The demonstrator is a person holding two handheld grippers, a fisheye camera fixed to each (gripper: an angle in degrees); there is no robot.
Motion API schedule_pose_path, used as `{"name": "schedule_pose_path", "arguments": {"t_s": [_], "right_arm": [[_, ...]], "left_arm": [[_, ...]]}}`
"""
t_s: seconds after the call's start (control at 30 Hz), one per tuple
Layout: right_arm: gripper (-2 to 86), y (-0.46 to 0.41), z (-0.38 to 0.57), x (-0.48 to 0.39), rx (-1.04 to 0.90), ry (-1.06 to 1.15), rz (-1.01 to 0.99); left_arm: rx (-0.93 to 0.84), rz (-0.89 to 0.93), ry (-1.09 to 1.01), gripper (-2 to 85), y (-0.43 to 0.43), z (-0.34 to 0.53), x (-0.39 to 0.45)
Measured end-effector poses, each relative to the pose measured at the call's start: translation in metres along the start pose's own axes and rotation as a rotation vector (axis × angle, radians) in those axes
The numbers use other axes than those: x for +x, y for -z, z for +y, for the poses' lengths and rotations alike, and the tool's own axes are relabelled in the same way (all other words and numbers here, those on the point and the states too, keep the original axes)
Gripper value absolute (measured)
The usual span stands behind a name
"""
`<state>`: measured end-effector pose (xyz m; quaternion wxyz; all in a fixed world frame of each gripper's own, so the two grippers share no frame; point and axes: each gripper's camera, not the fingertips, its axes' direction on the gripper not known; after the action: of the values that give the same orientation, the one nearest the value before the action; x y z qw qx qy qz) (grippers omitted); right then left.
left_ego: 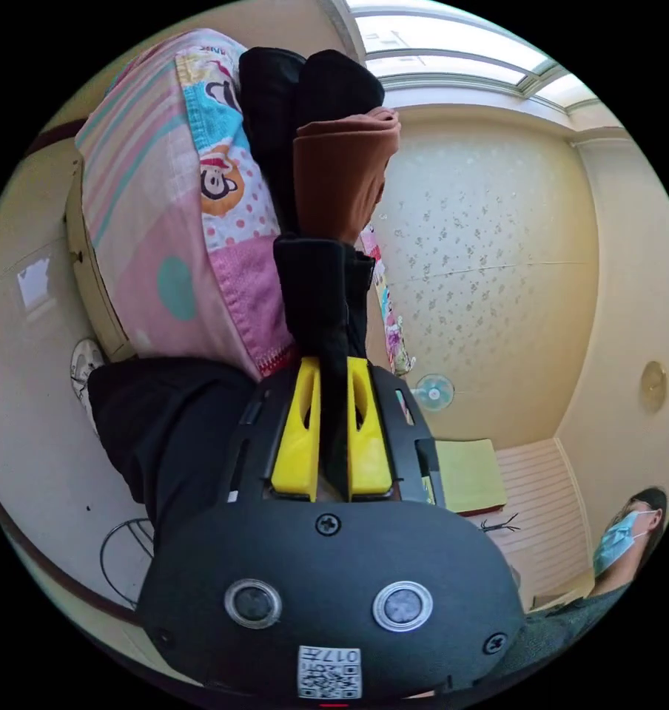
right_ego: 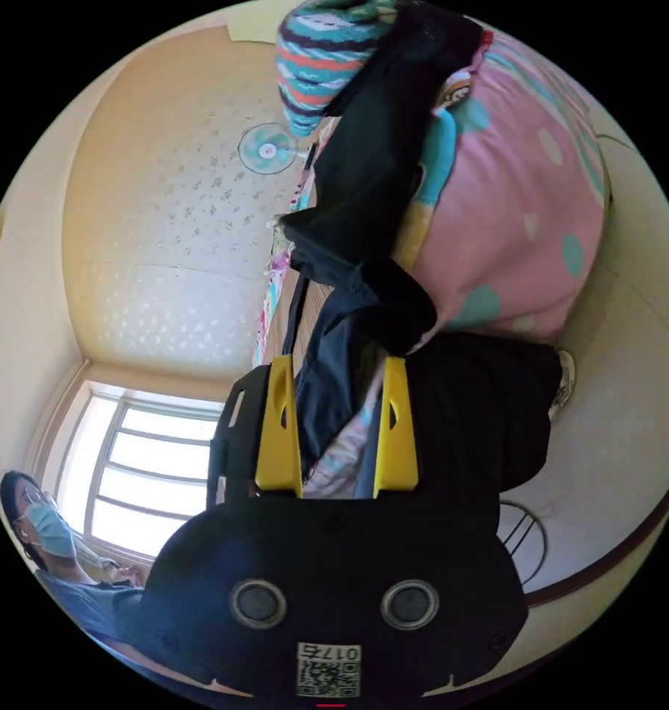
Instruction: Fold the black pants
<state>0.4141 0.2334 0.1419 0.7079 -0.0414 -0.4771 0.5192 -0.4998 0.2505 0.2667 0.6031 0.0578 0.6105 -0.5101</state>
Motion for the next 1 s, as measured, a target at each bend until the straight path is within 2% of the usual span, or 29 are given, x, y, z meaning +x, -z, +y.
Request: {"name": "schedule_pose_path", "arguments": {"t_s": [0.07, 0.13, 0.2, 0.37, 0.5, 0.57, 0.63, 0.67, 0.73, 0.77, 0.87, 1.0], "right_arm": [[7.9, -0.007, -0.003, -0.027, -0.038, 0.093, 0.102], [3.6, -0.01, -0.008, -0.038, -0.072, 0.126, 0.123], [2.6, -0.004, -0.013, -0.052, -0.063, 0.172, 0.105], [1.7, 0.021, -0.049, -0.137, 0.12, 0.389, 0.193], [2.1, -0.023, -0.131, -0.201, 0.072, 0.458, 0.226], [2.8, -0.08, -0.205, -0.242, 0.017, 0.468, 0.322], [3.9, -0.129, -0.262, -0.256, -0.043, 0.395, 0.431], [5.2, -0.158, -0.29, -0.259, -0.079, 0.338, 0.517], [8.1, -0.189, -0.31, -0.261, -0.15, 0.268, 0.57], [10.5, -0.2, -0.307, -0.268, -0.172, 0.31, 0.524], [10.7, -0.215, -0.265, -0.277, -0.207, 0.497, 0.417], [8.6, -0.225, -0.202, -0.243, -0.415, 0.584, 0.276]], "left_arm": [[-0.001, 0.012, -0.128, 5.2, 0.006, 0.006, 0.035], [0.003, -0.006, -0.227, 5.1, 0.012, 0.01, 0.067], [0.023, -0.039, -0.322, 5.1, 0.02, 0.014, 0.098], [0.115, -0.133, -0.49, 5.1, 0.028, 0.019, 0.175], [0.107, -0.143, -0.445, 5.5, -0.004, -0.008, 0.195], [0.019, -0.074, -0.383, 7.3, -0.049, -0.037, 0.191], [-0.031, -0.033, -0.345, 10.3, -0.08, -0.049, 0.185], [-0.003, -0.016, -0.345, 11.7, -0.086, -0.048, 0.184], [0.068, -0.031, -0.394, 12.4, -0.081, -0.035, 0.187], [0.124, -0.091, -0.412, 12.5, -0.074, -0.022, 0.185], [0.211, -0.253, -0.341, 15.1, -0.064, 0.006, 0.16], [0.133, -0.305, -0.175, 20.4, -0.072, 0.012, 0.111]]}}
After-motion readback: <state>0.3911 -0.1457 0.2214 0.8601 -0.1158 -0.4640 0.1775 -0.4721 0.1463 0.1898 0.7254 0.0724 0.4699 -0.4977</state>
